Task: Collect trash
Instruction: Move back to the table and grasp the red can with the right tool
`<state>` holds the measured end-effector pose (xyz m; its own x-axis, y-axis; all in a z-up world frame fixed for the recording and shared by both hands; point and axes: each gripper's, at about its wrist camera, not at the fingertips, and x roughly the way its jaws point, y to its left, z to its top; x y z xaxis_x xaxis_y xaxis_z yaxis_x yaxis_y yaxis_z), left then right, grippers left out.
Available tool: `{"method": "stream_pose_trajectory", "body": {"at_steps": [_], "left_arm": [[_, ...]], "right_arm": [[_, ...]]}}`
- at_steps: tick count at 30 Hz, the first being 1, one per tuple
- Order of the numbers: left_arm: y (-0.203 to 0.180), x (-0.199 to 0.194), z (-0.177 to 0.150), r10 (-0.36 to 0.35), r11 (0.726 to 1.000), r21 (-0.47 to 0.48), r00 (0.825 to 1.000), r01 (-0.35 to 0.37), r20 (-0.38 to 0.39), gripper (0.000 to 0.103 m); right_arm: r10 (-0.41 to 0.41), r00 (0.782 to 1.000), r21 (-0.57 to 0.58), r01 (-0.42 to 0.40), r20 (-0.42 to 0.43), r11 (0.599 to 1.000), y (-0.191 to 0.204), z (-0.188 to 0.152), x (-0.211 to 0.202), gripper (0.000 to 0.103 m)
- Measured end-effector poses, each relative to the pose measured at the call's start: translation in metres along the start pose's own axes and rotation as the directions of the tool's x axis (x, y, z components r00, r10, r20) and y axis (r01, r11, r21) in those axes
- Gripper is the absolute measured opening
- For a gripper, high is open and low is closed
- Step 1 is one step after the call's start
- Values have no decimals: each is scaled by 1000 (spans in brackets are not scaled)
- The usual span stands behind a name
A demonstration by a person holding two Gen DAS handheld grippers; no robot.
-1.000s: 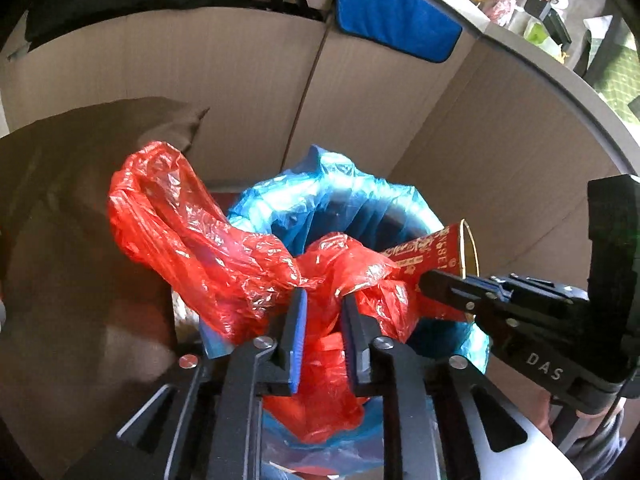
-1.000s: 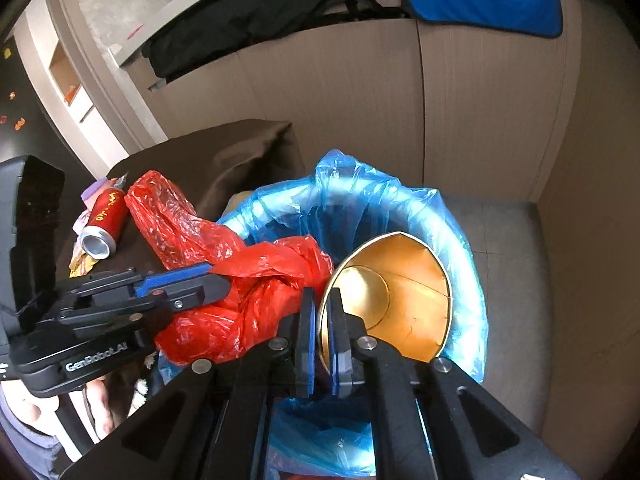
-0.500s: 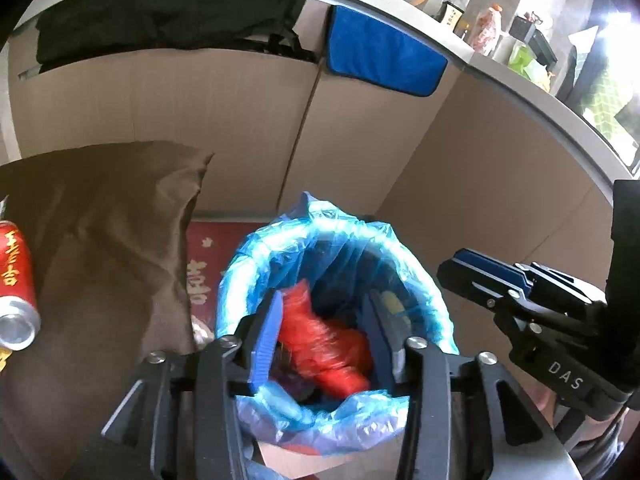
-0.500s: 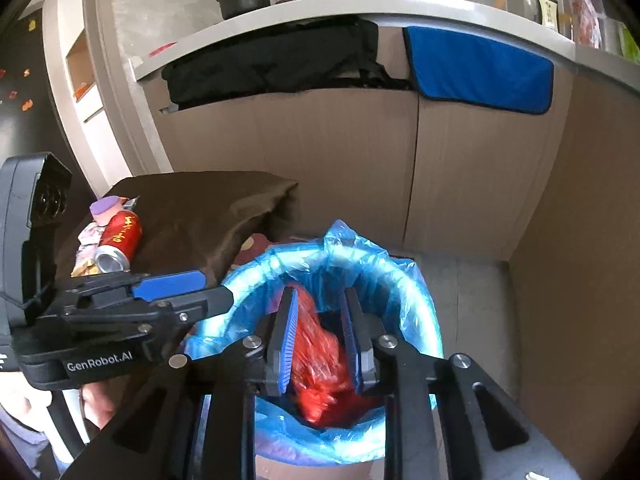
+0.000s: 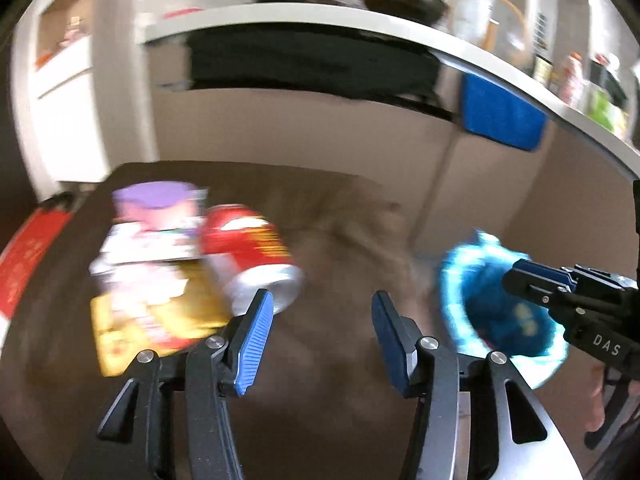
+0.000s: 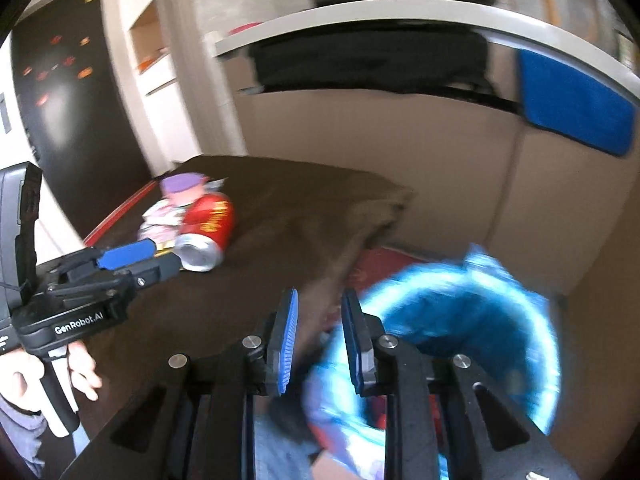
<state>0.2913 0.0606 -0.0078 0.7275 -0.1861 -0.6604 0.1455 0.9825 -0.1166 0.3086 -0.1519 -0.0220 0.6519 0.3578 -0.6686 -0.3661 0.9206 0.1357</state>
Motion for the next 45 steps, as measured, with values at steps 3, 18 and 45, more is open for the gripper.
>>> {"method": "stream_pose_trajectory", "body": {"at_steps": [3, 18, 45], "left_arm": [[42, -6, -8, 47, 998, -49, 999, -47, 7, 53], [165, 21, -32, 48, 973, -223, 998, -54, -30, 54], [224, 10, -34, 116, 956, -264, 992, -127, -58, 54]], "right_arm": [[78, 996, -23, -79, -37, 997, 33, 12, 32, 21], [171, 972, 47, -166, -159, 985, 87, 67, 164, 37], [346, 846, -191, -448, -405, 873, 171, 34, 166, 53]]}}
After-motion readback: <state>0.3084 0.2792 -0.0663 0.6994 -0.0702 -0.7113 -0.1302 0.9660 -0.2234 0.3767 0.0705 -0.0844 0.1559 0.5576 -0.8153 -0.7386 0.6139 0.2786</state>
